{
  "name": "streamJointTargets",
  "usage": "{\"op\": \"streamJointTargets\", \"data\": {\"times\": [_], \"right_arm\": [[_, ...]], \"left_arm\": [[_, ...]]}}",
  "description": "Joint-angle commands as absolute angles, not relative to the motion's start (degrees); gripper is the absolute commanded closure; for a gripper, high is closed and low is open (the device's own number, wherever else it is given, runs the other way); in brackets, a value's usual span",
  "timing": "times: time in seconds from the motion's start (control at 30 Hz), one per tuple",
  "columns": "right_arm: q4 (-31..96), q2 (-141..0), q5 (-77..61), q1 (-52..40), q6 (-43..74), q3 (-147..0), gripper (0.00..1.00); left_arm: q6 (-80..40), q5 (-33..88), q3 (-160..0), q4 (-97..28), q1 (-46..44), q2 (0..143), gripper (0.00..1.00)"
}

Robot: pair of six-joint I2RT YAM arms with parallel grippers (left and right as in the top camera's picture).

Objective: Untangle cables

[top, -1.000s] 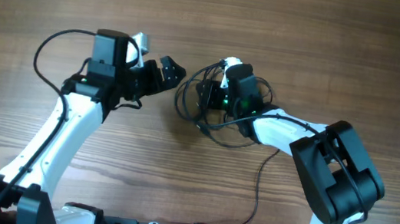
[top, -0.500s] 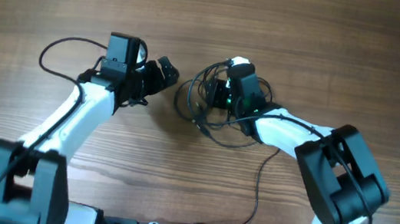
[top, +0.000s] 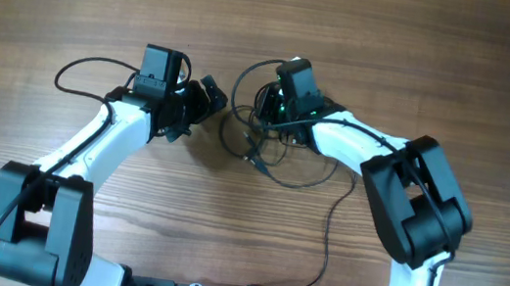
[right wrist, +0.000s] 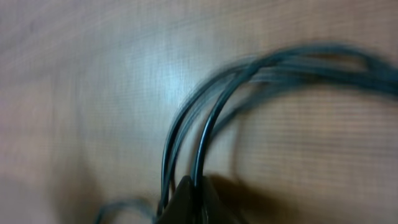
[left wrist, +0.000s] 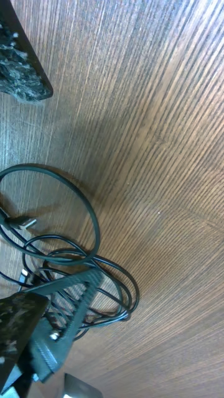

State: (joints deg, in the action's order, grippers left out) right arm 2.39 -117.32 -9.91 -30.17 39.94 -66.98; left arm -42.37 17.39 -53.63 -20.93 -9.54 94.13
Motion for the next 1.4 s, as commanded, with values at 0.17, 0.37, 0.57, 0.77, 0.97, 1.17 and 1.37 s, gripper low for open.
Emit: {"op": "streamJointTargets", "data": {"times": [0.17, 0.37, 0.57, 0.77, 0.97, 1.17, 1.37], "right_arm": [[4.3, -91.5, -26.9, -26.1, 28.4, -66.0, 0.96], [2.8, -81.1, -40.1, -23.3, 25.4, -66.0, 0.95], [3.6, -75.3, -40.1, -16.0, 24.0, -66.0, 0.95], [3.7, -71.8, -37.3, -1.9, 21.2, -66.4, 0.95], [16.5, -71.6, -22.7, 21.3, 10.2, -84.5, 0.96], [15.6, -75.1, 5.2, 39.2, 0.6, -100.6, 0.96], [13.9, -84.3, 23.6, 42.1, 0.1, -100.6, 0.96]], "left_arm": [[-42.9, 21.0, -53.6, -20.7, -10.5, 94.5, 0.0], [-41.2, 21.2, -53.6, -11.2, -19.7, 94.5, 0.0], [-31.2, 13.9, -53.6, -9.4, -28.1, 96.7, 0.0], [-31.3, -0.8, -53.6, -13.2, -28.7, 105.1, 0.87], [-39.7, -10.6, -53.6, -24.7, -19.7, 108.1, 0.96], [-40.0, -10.6, -53.6, -29.7, -6.2, 108.1, 0.96], [-41.3, -10.5, -53.6, -35.9, 7.6, 108.2, 0.96]]}}
